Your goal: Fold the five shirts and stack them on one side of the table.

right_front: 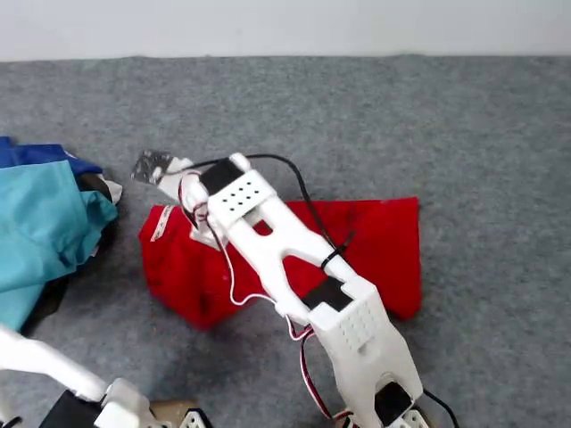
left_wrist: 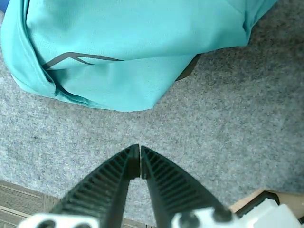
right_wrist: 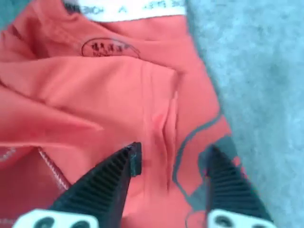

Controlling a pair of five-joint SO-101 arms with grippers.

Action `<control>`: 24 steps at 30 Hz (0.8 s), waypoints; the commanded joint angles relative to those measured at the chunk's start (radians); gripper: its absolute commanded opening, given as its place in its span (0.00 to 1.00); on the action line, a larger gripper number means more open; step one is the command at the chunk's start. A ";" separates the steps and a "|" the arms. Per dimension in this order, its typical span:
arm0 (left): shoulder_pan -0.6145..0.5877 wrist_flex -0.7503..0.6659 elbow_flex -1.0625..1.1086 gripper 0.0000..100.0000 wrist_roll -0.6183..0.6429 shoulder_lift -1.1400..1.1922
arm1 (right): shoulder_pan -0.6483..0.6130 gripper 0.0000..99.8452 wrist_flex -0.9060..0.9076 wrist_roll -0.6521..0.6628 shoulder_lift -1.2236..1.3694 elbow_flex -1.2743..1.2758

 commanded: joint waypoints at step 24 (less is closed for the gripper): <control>0.008 0.005 -0.035 0.02 -0.005 -0.038 | -0.225 0.15 0.199 -0.034 -0.389 0.422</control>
